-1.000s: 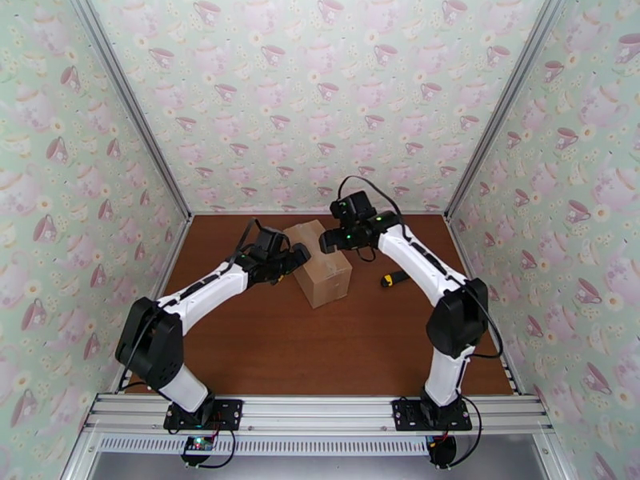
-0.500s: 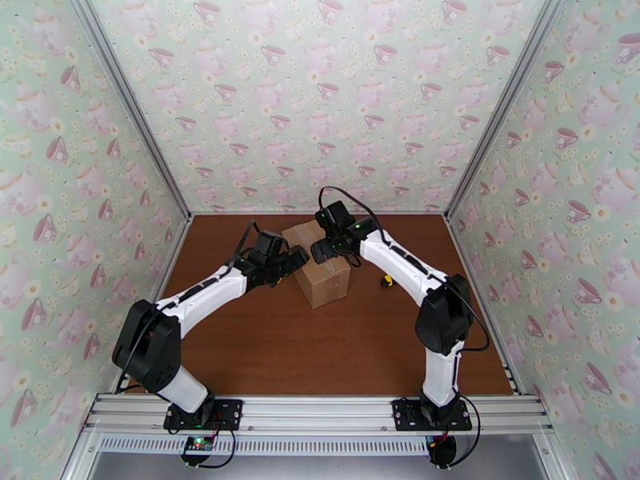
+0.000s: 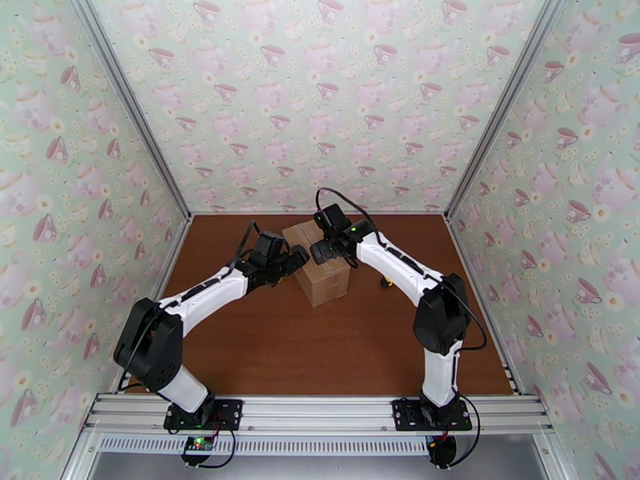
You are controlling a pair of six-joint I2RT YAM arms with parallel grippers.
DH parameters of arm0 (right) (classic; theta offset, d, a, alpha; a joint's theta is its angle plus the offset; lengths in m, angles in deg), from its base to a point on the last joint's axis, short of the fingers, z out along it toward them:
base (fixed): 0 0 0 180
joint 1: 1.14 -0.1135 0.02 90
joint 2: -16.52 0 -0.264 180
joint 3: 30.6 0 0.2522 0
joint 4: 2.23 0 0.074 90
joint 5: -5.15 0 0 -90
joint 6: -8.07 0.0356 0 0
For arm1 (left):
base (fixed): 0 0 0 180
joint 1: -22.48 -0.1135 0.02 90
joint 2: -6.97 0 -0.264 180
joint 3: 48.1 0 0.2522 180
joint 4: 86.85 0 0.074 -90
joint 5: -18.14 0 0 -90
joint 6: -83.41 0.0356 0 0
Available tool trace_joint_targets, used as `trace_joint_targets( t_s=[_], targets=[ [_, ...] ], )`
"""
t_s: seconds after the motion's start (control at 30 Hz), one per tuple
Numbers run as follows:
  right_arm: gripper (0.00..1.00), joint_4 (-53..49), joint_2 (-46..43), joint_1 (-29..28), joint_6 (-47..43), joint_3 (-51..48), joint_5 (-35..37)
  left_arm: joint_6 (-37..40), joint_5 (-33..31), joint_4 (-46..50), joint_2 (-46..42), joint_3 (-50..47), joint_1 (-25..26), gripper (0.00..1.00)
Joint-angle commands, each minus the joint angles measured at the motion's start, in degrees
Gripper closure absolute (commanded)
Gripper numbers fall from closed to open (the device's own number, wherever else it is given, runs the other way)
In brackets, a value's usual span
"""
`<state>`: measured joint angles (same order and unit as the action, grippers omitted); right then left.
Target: Unpack the express box
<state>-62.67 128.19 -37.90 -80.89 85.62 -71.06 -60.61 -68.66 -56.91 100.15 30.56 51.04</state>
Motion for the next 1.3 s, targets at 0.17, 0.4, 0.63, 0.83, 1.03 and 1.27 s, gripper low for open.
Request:
trace_joint_targets(
  t_s=[0.17,0.4,0.63,0.83,1.03,1.27],
  targets=[
    [0.07,-2.4,4.9,-0.6,-0.7,-2.7,5.9,-0.6,-4.6,7.2,3.4,-4.6,-0.4,0.01],
    [0.07,-2.2,5.7,-0.6,-0.6,-2.8,8.5,-0.6,-4.6,7.5,3.8,-4.4,-0.3,0.01],
    [0.07,-3.5,7.0,-0.5,-1.3,-3.4,12.0,-0.6,-5.0,7.1,4.1,-4.5,-0.3,0.01],
    [0.08,-3.8,5.6,-0.6,-2.5,-4.0,17.3,-0.6,-5.2,7.2,4.4,-4.7,-0.1,0.01],
    [0.09,-4.0,0.3,-0.6,-2.0,-1.3,17.3,0.0,-5.6,8.0,4.1,-4.9,-0.1,0.01],
    [0.08,-5.5,-3.0,-0.4,-3.1,4.0,18.4,-0.1,-5.8,8.2,3.4,-5.4,0.0,0.01]
  ],
)
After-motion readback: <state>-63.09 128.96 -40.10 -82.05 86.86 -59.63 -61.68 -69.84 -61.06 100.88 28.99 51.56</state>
